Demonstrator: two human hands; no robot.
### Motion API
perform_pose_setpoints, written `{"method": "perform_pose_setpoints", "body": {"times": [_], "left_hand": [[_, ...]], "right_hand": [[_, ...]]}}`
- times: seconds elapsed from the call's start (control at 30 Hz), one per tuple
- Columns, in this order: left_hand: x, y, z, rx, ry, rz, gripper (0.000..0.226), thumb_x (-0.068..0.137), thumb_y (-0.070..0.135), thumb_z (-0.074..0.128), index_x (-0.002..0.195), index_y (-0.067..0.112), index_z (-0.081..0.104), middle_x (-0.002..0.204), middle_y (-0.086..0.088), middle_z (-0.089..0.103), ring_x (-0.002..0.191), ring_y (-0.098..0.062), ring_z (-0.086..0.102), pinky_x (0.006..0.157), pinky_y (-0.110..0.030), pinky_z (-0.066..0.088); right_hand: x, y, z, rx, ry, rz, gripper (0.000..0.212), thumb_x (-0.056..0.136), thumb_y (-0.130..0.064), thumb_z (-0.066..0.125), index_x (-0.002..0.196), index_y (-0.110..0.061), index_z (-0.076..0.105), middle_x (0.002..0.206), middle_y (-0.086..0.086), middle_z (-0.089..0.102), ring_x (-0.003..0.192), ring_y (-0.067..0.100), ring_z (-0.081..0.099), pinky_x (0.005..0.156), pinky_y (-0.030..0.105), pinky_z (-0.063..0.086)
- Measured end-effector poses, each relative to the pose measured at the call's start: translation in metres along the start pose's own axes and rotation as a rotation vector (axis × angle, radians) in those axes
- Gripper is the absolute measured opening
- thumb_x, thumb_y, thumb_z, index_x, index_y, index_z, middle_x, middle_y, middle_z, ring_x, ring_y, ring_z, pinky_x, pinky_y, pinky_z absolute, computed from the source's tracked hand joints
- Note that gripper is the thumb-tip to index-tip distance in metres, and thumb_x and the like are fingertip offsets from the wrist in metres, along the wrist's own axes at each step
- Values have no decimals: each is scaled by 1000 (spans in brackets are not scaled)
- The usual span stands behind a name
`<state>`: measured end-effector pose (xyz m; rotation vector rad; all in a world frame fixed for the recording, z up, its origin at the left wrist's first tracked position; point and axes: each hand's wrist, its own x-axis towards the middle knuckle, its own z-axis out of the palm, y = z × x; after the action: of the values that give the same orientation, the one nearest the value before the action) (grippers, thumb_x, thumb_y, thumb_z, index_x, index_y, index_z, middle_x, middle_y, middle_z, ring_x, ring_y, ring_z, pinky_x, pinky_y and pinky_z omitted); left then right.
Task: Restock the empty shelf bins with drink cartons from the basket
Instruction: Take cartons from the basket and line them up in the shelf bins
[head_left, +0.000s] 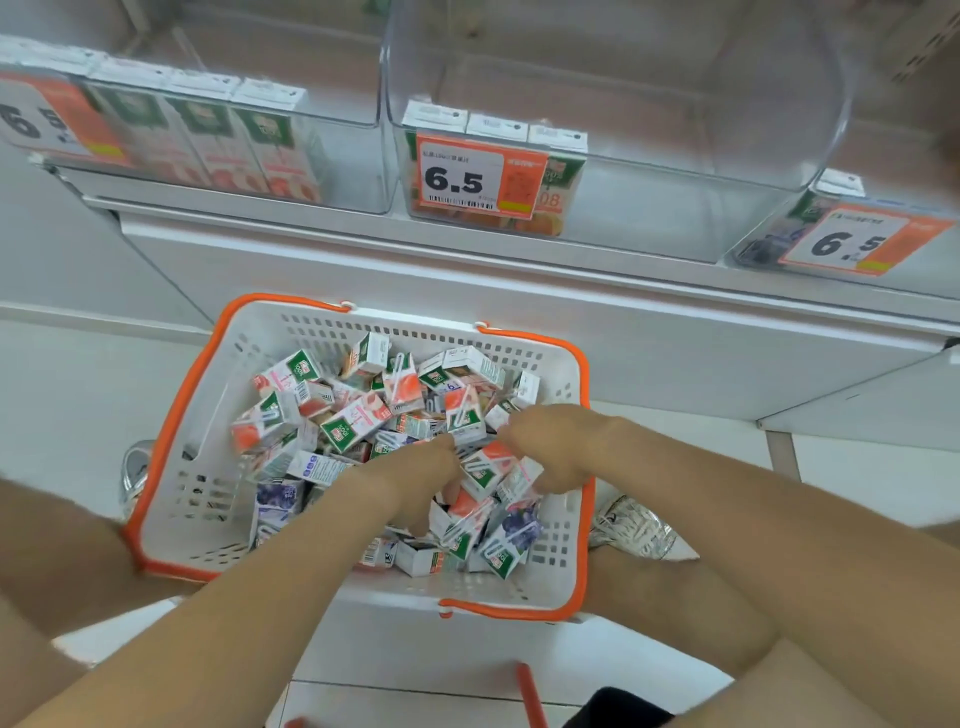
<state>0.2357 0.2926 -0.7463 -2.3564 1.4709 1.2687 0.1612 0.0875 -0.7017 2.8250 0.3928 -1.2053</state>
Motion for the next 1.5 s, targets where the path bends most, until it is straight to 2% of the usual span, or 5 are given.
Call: {"method": "perform_pose_setpoints", "body": {"times": [0.43,0.67,0.87,1.13,1.5], "left_hand": [[-55,-22,-31,-424,294,-105,11,82,24,80,90,25,72,84,9,68,71,-11,63,62,-25,48],[-91,-13,-74,-1147,500,-60,29,102,17,61,129,17,69,115,-13,68,98,-33,73,90,-46,62],[-108,-5,-97,-1349,594,9,23,101,3,56,115,4,74,111,-31,68,105,-40,72,88,-41,63],[-111,-6,-111,-1416,643,-2,27,94,-6,59,117,7,66,80,-11,56,75,-23,60,77,-36,61],[-118,25,-140,-1373,885,80,30,98,6,69,122,24,66,105,-4,80,101,-26,76,91,-41,60]], "right_hand": [[-59,15,-64,719,323,117,28,93,-31,75,118,-27,63,86,6,68,61,5,71,64,30,54],[-91,9,-91,832,529,149,26,90,-26,75,116,-27,71,81,2,62,63,10,70,69,39,57],[-100,5,-107,1038,694,198,16,87,-24,76,102,-21,72,89,10,77,69,19,78,70,43,60],[-105,14,-125,1130,827,194,12,88,-30,73,98,-24,75,87,2,78,78,21,77,79,53,62],[-111,6,-150,1236,1151,237,18,103,-32,62,116,-25,72,96,-3,75,84,17,77,75,40,64]]}}
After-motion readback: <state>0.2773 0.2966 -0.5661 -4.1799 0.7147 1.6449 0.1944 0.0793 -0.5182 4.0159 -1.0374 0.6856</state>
